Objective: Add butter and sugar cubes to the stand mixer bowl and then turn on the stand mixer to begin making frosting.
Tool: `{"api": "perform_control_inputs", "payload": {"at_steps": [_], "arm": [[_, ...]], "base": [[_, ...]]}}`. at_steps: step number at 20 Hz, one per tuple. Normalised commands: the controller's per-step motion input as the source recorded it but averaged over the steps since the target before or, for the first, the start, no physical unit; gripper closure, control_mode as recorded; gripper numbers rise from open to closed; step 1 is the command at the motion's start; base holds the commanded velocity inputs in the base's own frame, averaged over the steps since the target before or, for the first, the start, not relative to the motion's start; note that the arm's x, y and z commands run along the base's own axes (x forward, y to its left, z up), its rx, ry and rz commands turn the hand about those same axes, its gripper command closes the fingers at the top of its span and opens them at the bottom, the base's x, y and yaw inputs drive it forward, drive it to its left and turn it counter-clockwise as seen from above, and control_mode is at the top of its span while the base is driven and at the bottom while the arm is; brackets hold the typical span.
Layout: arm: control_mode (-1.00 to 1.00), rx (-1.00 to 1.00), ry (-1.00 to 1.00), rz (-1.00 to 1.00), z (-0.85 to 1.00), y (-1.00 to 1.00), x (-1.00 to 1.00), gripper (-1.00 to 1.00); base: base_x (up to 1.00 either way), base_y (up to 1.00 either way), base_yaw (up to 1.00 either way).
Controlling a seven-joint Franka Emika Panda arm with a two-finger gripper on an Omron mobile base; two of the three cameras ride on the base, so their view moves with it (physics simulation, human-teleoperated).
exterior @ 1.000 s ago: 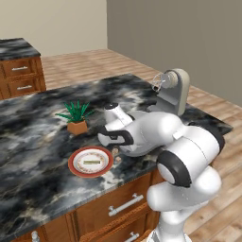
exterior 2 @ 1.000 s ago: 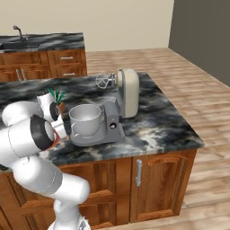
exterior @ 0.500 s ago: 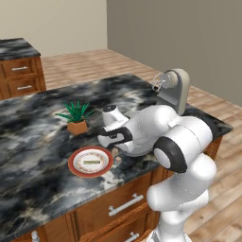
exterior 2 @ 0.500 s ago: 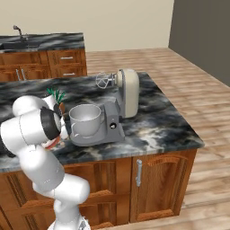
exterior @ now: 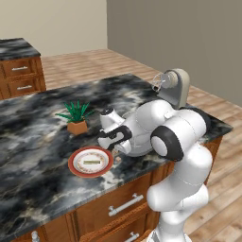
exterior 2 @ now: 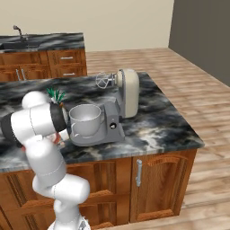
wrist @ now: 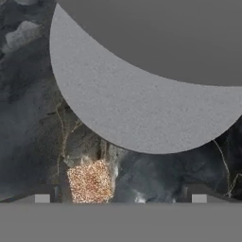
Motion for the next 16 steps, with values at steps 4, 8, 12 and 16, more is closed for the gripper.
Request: {"api": "perform_control_inputs", "payload": {"at_steps": [4,8,12,16], "arm": [[-1.0,0.0,0.0,0.0,-0.23,0.0,0.15,-1.0],[-1.0,0.0,0.0,0.0,-0.2,0.0,0.14,-1.0],[-1.0,0.0,0.0,0.0,-0.2,0.0,0.11,-1.0],[-1.0,-0.01,0.0,0.0,-0.19,0.0,0.02,-1.0]], "base": [[0.0,0.0,0.0],[0.0,0.0,0.0],[0.0,0.0,0.0],[0.0,0.0,0.0]]}}
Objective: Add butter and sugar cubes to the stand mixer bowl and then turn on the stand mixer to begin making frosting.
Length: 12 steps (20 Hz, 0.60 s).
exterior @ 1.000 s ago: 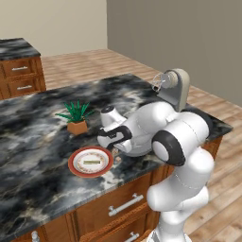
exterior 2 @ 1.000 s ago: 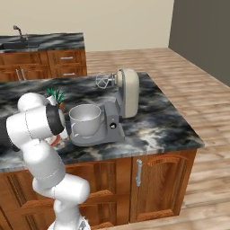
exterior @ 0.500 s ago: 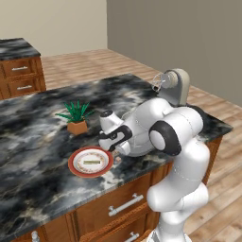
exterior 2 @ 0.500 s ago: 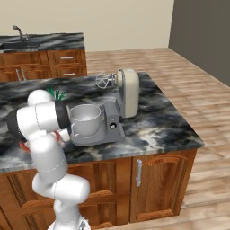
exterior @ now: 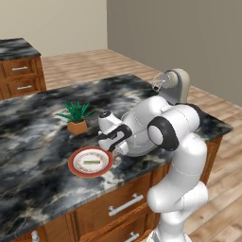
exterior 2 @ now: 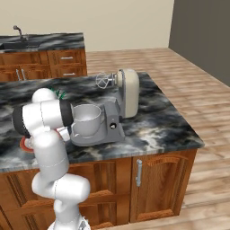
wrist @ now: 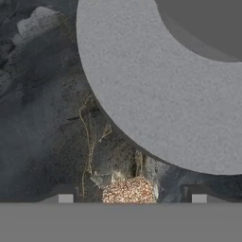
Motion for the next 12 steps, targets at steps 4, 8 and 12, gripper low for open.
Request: {"api": "perform_control_inputs", "payload": {"at_steps": [4,8,12], "arm": [[-1.0,0.0,0.0,-0.01,-0.16,0.0,0.0,1.0],[-1.0,0.0,-0.08,-0.05,0.0,0.0,-0.01,1.0],[-1.0,0.0,-0.13,-0.08,0.02,-0.08,-0.06,1.0]], "base": [[0.0,0.0,0.0],[0.0,0.0,0.0],[0.0,0.0,0.0]]}}
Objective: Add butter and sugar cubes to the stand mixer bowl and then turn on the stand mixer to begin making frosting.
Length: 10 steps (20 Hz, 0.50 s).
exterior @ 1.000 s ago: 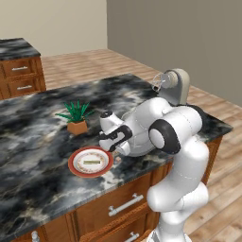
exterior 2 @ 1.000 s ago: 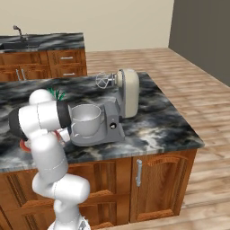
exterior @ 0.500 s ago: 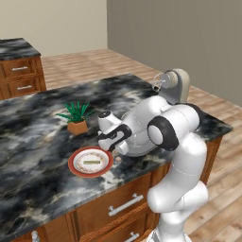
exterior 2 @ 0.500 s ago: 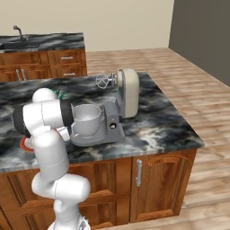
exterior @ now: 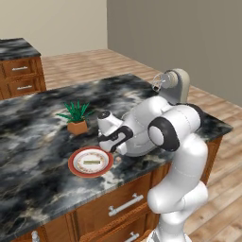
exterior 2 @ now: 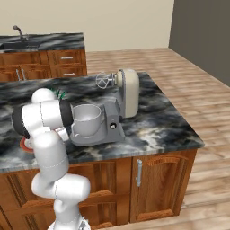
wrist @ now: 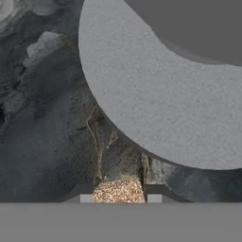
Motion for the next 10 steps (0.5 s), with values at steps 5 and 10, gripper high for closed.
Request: {"api": "perform_control_inputs", "payload": {"at_steps": [5,10], "arm": [[-1.0,0.01,-0.12,-0.14,0.51,-0.05,-0.2,1.0],[-1.0,0.0,-0.01,-0.03,0.89,0.0,-0.3,1.0]], "base": [[0.0,0.0,0.0],[0.0,0.0,0.0]]}}
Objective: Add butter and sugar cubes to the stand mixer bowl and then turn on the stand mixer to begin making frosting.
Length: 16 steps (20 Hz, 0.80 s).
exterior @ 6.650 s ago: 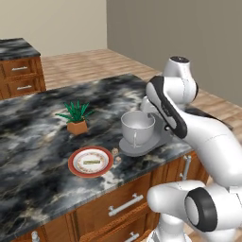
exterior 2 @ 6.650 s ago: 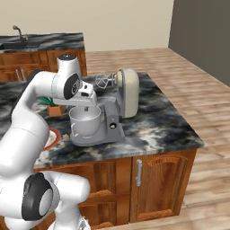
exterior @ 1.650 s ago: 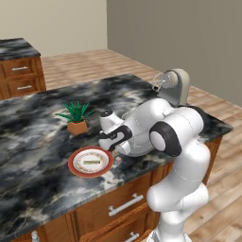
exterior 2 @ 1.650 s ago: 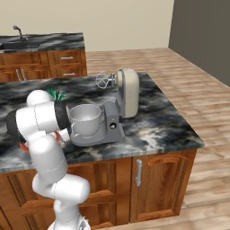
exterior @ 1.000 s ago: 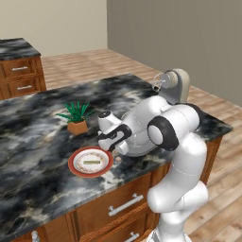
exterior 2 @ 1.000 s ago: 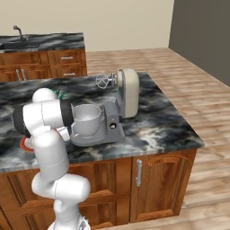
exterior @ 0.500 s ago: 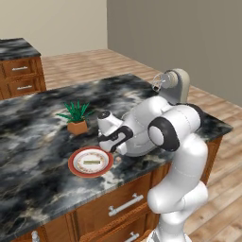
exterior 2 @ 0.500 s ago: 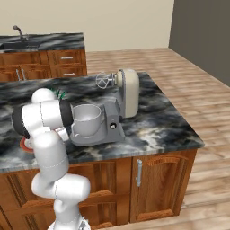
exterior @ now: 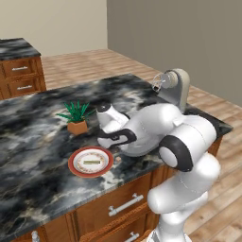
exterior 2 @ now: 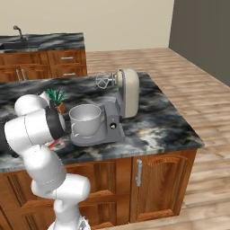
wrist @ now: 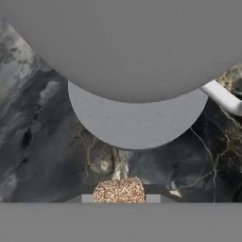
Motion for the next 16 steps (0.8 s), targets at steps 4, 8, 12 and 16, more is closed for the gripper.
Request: {"api": "perform_control_inputs", "payload": {"at_steps": [4,8,12,16], "arm": [[-1.0,0.0,0.0,0.0,0.98,0.0,-0.26,1.0],[-1.0,0.0,-0.01,-0.02,1.0,0.0,-0.45,1.0],[-1.0,0.0,-0.02,-0.05,0.97,0.0,-0.41,1.0],[-1.0,0.01,-0.02,-0.01,0.66,-0.28,-0.39,1.0]], "base": [[0.0,0.0,0.0],[0.0,0.0,0.0],[0.0,0.0,0.0],[0.0,0.0,0.0]]}}
